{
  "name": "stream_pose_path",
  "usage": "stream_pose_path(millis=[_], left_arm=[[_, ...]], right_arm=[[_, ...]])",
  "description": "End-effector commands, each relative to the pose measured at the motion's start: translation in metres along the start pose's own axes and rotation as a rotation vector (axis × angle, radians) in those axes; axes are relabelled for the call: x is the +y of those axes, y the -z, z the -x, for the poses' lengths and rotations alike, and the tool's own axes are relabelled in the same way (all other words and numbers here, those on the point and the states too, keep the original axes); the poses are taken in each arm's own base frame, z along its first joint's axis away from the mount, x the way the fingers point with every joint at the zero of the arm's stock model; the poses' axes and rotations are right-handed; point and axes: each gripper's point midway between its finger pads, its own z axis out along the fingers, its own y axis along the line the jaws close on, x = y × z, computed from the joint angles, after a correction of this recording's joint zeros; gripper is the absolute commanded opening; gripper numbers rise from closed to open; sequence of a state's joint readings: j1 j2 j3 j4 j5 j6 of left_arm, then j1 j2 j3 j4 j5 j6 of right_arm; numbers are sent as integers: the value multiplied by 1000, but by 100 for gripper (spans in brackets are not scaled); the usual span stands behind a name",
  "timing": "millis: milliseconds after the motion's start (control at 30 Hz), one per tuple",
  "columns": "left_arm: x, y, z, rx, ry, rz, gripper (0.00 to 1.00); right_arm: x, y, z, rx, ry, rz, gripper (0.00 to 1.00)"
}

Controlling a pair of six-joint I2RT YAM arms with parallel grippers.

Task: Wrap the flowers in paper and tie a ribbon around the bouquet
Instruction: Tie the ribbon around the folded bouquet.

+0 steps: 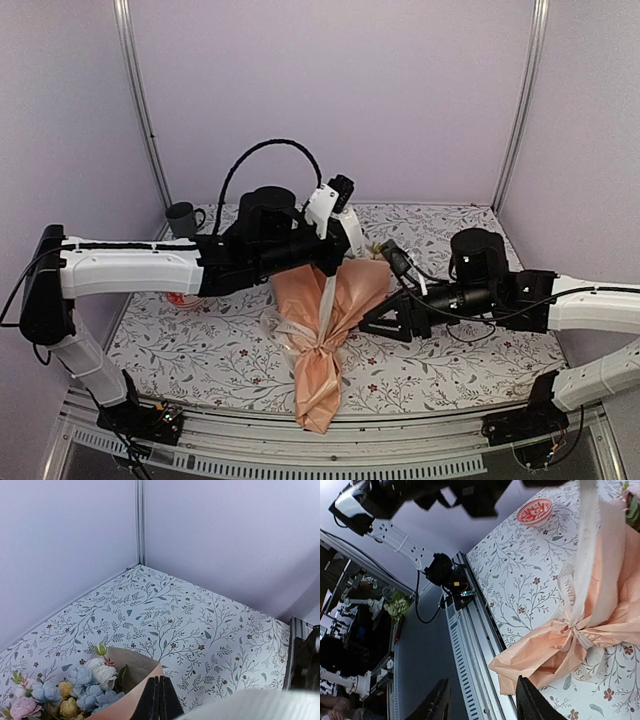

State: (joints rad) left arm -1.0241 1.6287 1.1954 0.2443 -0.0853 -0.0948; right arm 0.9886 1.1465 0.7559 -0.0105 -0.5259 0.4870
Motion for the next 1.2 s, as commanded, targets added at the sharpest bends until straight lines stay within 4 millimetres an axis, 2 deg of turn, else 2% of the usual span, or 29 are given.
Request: stream_pose_path(millis=[0,67,133,200,267,367,433,533,600,667,767,833,867,900,933,1033,1067,1167], left_arm=[[10,-4,28,-6,38,7,0],[7,-4,31,-20,63,-14,0],[7,0,38,-40,82,-26,0],[7,6,46,-54,88,-31,0],[10,11,51,-61,101,-27,0],[15,13,54,-61,118,-49,0],[13,14,54,-57,112,-59,0],[15,15,49,-44,104,-55,0],[16,15,40,-27,104,-62,0],[14,15,32,-18,110,-78,0],[10,18,29,-22,112,-108,0],[9,18,27,-15,112,-117,0],[8,18,26,-12,112,-122,0],[7,19,26,-11,112,-125,0],[7,19,26,-11,111,-128,0],[7,21,29,-25,112,-130,0],[8,21,31,-29,113,-132,0],[5,21,36,-39,115,-147,0]], right_arm=[[15,-46,4,-9,67,77,37],[-1,-79,-6,60,59,43,28],[-11,-100,-12,75,77,28,22],[-25,-113,-24,79,67,16,20],[-46,-121,-39,89,38,-43,14],[-85,-126,-67,125,-2,-175,10],[-103,-122,-84,148,-29,-235,9],[-119,-111,-108,182,-75,-291,8],[-116,-105,-116,195,-92,-276,9],[-89,-101,-106,182,-64,-166,11],[-31,-86,-65,99,70,28,14],[8,-66,-33,11,184,128,17],[19,-57,-20,-28,222,146,18],[25,-48,-9,-70,256,141,23],[22,-40,3,-113,274,114,32],[-4,-17,37,-221,267,-3,75],[-18,-12,48,-251,248,-55,84],[-46,-6,74,-304,218,-162,98]])
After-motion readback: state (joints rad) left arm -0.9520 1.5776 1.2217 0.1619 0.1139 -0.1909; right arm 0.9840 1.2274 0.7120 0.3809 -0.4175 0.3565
